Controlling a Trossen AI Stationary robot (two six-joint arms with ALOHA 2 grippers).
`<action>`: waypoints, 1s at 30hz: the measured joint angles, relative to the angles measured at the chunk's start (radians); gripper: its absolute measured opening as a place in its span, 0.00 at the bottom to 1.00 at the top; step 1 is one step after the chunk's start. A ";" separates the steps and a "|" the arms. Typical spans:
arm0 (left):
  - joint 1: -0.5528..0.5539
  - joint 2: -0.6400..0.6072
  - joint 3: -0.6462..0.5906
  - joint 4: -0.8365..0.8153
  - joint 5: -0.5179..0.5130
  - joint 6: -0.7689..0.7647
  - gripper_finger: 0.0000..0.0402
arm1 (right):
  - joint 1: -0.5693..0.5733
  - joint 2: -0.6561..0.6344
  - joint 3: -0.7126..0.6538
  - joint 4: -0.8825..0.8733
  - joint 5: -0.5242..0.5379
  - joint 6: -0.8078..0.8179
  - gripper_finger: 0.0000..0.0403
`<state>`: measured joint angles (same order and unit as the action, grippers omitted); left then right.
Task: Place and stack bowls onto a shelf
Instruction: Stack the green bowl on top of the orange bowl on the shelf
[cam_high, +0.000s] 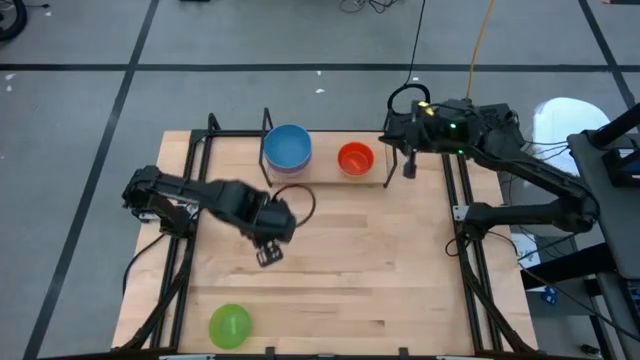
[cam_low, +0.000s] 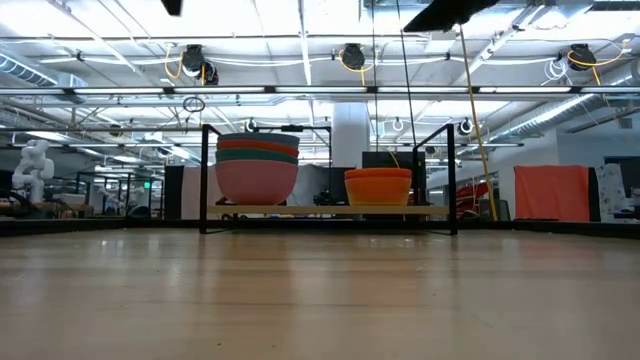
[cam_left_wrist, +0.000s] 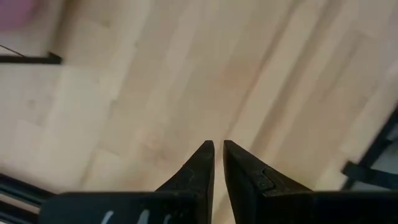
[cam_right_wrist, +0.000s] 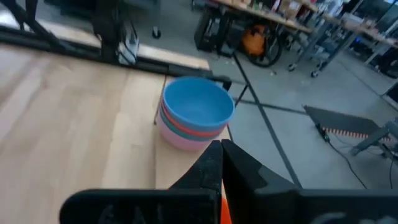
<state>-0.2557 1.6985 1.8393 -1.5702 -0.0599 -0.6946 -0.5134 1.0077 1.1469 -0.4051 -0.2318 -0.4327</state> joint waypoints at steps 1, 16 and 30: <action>-0.024 0.000 0.000 0.002 0.000 -0.023 0.10 | 0.005 -0.016 0.000 -0.002 0.000 0.009 0.00; -0.231 0.017 -0.001 0.009 0.007 -0.354 0.10 | 0.101 -0.134 0.000 -0.047 0.000 0.062 0.00; -0.315 0.020 -0.002 0.010 -0.054 -0.417 0.10 | 0.171 -0.137 0.000 -0.049 0.000 0.080 0.00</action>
<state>-0.5703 1.7180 1.8371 -1.5606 -0.1138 -1.1112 -0.3428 0.8707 1.1469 -0.4541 -0.2321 -0.3523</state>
